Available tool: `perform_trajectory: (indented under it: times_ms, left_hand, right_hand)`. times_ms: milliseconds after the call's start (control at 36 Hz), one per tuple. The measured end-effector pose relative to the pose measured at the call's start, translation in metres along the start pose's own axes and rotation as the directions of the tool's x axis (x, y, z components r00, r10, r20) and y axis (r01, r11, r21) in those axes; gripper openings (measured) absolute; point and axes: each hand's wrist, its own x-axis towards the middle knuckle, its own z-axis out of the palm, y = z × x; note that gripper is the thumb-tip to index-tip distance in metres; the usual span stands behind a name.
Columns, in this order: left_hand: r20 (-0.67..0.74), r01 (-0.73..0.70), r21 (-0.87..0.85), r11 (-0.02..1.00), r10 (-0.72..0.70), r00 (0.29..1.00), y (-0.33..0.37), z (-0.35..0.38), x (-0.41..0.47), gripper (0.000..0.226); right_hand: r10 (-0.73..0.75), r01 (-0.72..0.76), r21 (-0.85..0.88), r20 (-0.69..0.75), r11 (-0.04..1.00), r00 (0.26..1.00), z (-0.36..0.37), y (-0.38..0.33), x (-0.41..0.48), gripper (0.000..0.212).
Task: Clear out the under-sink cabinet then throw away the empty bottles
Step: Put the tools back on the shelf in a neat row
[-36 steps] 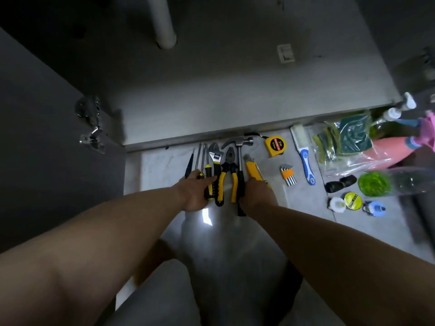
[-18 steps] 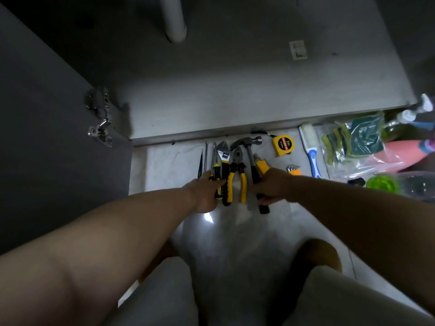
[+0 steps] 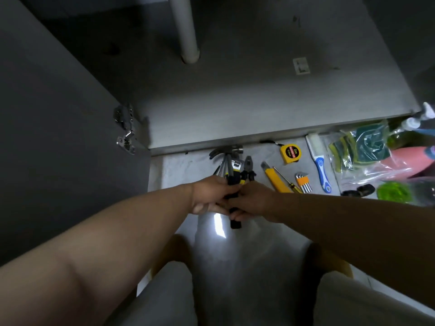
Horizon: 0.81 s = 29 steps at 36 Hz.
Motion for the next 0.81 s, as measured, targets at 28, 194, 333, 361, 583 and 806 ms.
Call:
perform_trajectory:
  times_ms: [28, 194, 333, 361, 583, 806]
  left_hand:
    - [-0.022, 0.005, -0.025, 1.0, -0.005, 1.0, -0.005, -0.005, 0.002, 0.027]
    - [-0.139, 0.045, -0.211, 0.977, -0.075, 0.987, -0.038, -0.043, 0.007, 0.023]
    - [-0.303, 0.084, -0.284, 0.955, -0.172, 0.937, -0.065, -0.06, 0.005, 0.023]
    - [-0.323, 0.079, -0.313, 0.946, -0.184, 0.928, -0.068, -0.062, 0.006, 0.023]
    - [-0.604, 0.18, -0.112, 0.977, -0.21, 0.769, -0.068, -0.083, 0.016, 0.022]
    - [-0.667, 0.258, 0.147, 0.955, -0.096, 0.739, -0.071, -0.091, 0.007, 0.05]
  right_hand:
    - [0.007, -0.007, -0.03, 0.004, 1.0, 1.0, 0.005, 0.0, 0.005, 0.025]
    - [-0.008, 0.025, -0.285, 0.062, 0.958, 0.998, 0.017, -0.007, 0.026, 0.023]
    - [-0.078, 0.071, -0.56, 0.011, 0.825, 0.997, 0.0, -0.002, 0.033, 0.028]
    - [-0.072, 0.056, -0.603, -0.002, 0.796, 0.997, -0.004, 0.0, 0.033, 0.027]
    - [-0.117, -0.146, -0.659, -0.339, 0.738, 0.934, -0.034, 0.027, 0.051, 0.061]
    - [0.035, -0.216, -0.442, -0.383, 0.87, 0.923, -0.031, 0.032, 0.062, 0.075]
